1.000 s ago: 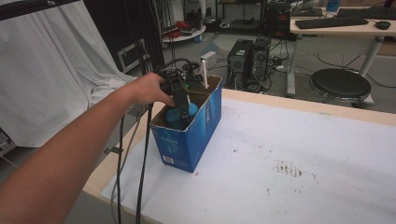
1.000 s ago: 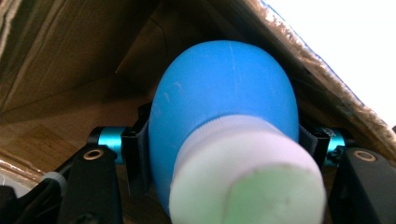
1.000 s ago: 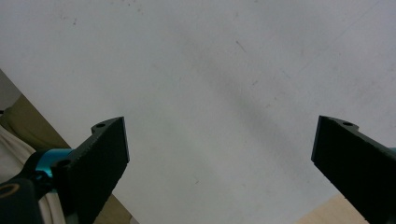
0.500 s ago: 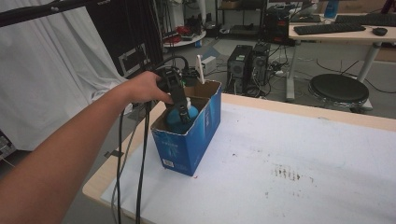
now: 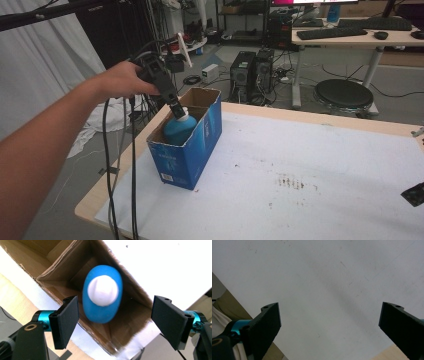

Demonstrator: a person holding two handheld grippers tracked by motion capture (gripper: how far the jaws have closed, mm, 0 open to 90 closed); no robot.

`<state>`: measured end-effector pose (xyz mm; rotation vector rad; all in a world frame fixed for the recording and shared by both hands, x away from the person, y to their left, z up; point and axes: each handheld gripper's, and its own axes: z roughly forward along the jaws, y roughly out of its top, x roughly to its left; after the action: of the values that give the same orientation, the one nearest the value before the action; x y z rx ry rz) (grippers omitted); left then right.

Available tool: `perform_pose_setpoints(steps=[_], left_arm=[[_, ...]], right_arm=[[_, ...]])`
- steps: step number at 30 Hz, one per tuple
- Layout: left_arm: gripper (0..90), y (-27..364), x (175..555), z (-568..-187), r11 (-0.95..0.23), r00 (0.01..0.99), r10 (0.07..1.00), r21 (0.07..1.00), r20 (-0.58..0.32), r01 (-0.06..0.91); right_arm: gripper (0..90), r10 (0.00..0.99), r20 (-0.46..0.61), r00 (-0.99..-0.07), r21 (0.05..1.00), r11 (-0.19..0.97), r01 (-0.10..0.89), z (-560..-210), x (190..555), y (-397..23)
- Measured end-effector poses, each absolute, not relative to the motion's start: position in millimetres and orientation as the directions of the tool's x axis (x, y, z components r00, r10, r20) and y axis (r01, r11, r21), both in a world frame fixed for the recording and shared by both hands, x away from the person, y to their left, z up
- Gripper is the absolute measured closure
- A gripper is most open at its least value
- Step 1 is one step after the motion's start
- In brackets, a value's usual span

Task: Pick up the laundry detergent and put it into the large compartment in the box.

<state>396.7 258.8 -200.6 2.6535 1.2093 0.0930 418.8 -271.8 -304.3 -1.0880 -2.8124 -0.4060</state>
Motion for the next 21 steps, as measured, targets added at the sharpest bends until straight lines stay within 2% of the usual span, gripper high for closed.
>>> perform_pose_setpoints(steps=[5,6,13,17,21], left_arm=[[22.4,243.3,384.2,-179.7,-0.607,0.630,0.776,0.232,-0.034,0.760],[22.4,237.7,380.4,-174.7,-0.616,0.638,0.770,0.243,-0.017,0.750],[22.4,208.2,366.3,-158.6,-0.620,0.671,0.739,0.327,-0.064,0.713],[22.4,186.1,363.6,-159.6,-0.690,0.717,0.696,0.257,-0.021,0.677],[22.4,164.0,362.6,-166.2,-0.705,0.733,0.680,0.260,-0.019,0.660]], right_arm=[[3.1,0.644,0.188,-0.742,0.221,0.708,0.671,-301.8,416.1,-272.9],[3.1,0.645,0.188,-0.741,0.222,0.707,0.672,-301.2,415.6,-273.2],[3.1,0.644,0.192,-0.740,0.236,0.702,0.672,-297.5,411.9,-274.0],[3.1,0.641,0.193,-0.743,0.244,0.702,0.669,-295.5,409.7,-274.8],[3.1,0.638,0.189,-0.747,0.254,0.703,0.665,-293.3,406.0,-274.7]])
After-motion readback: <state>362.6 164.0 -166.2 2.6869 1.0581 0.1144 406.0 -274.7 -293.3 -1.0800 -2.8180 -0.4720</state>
